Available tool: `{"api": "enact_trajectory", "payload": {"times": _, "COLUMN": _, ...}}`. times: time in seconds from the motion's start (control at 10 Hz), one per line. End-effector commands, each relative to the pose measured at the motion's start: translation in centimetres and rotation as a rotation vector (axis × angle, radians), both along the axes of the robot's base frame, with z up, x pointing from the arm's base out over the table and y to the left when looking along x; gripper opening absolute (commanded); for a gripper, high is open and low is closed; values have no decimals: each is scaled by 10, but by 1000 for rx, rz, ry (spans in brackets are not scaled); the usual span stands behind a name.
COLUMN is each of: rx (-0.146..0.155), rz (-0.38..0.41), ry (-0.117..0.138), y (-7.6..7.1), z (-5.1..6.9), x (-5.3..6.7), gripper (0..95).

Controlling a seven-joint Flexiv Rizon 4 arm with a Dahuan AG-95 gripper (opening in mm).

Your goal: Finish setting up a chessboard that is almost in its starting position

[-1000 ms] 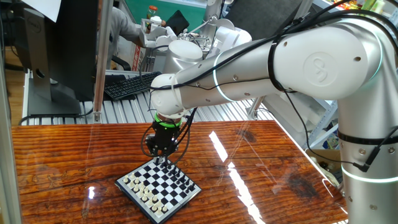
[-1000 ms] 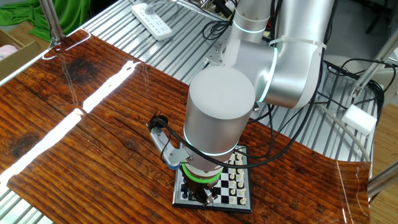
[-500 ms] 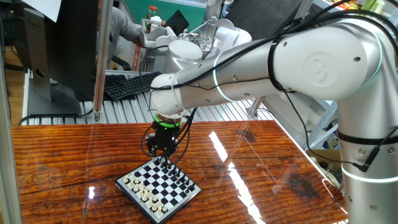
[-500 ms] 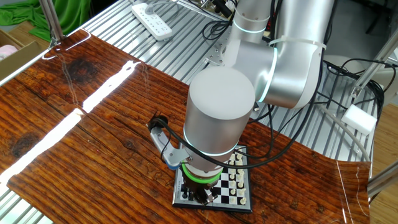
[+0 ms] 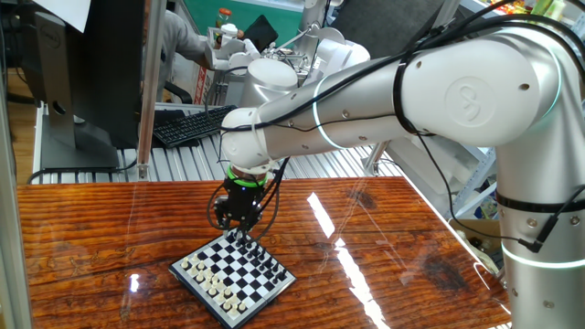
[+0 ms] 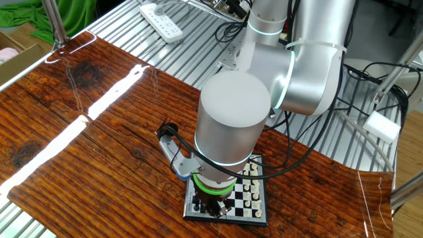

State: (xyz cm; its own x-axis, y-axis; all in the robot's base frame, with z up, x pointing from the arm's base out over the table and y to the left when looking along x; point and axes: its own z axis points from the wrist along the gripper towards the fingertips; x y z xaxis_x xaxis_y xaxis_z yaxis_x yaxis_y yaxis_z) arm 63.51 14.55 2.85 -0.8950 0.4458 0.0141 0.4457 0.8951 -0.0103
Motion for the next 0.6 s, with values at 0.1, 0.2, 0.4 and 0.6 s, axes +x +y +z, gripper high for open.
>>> {"api": "enact_trajectory", "payload": {"times": 0.1, "rx": 10, "rz": -11, "ry": -3, "y": 0, "z": 0, "x": 1, "gripper": 190}}
{"api": "enact_trajectory", "payload": {"times": 0.2, "rx": 11, "rz": -14, "ry": -3, "y": 1, "z": 1, "x": 3, "gripper": 190}}
{"api": "enact_trajectory", "payload": {"times": 0.4, "rx": 12, "rz": -15, "ry": -3, "y": 1, "z": 4, "x": 5, "gripper": 190}}
{"api": "enact_trajectory", "payload": {"times": 0.6, "rx": 12, "rz": -15, "ry": 3, "y": 2, "z": 9, "x": 9, "gripper": 0}}
